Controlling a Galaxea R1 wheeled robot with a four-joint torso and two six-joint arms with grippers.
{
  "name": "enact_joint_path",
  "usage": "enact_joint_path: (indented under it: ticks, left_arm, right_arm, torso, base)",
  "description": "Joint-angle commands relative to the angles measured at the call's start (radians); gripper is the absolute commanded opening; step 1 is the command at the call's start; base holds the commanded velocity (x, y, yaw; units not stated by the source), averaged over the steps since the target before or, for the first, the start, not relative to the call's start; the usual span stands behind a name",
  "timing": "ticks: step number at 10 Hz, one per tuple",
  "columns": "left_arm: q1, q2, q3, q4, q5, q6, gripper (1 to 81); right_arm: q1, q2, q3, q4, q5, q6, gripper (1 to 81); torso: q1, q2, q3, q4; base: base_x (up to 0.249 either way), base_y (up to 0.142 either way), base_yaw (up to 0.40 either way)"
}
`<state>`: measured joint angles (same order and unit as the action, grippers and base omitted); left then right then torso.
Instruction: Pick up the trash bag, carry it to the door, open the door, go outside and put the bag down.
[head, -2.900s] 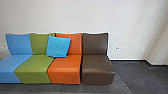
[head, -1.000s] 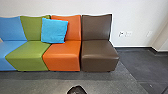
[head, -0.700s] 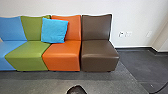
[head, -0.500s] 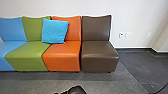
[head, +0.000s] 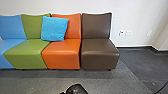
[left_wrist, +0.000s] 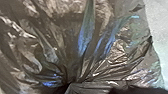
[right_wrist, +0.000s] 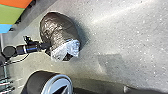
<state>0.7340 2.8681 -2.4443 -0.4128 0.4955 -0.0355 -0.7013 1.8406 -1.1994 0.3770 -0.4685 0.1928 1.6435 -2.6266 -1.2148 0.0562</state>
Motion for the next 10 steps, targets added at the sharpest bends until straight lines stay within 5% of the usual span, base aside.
enact_joint_path:
  ticks: [1,2,3,4,10]
  left_arm:
    - [-0.098,0.008,-0.016,-0.014,0.066,-0.001,81.1]
    - [-0.094,0.007,-0.025,-0.015,0.066,-0.001,81.1]
    - [-0.081,0.008,-0.038,-0.017,0.064,-0.001,81.1]
    - [-0.071,0.011,-0.048,-0.02,0.058,0.0,81.1]
    - [0.006,0.088,-0.245,-0.02,0.031,0.008,81.1]
  right_arm:
    - [0.085,-0.024,0.014,0.022,-0.055,0.004,81.1]
    - [0.085,-0.019,0.012,0.023,-0.053,0.004,81.1]
    - [0.088,-0.016,0.009,0.023,-0.055,0.005,81.1]
    - [0.09,-0.016,0.009,0.023,-0.056,0.01,81.1]
    - [0.084,-0.016,0.017,0.023,-0.056,0.011,81.1]
  torso:
    - [0.062,-0.073,-0.091,0.0]
    - [0.083,-0.073,-0.127,0.0]
    - [0.097,-0.073,-0.07,0.0]
    - [0.058,-0.04,-0.093,0.0]
    - [0.077,-0.05,-0.111,0.0]
  base:
    - [0.0,0.0,0.0]
    - [0.0,0.0,0.0]
    - [0.0,0.0,0.0]
    - [0.0,0.0,0.0]
    - [0.0,0.0,0.0]
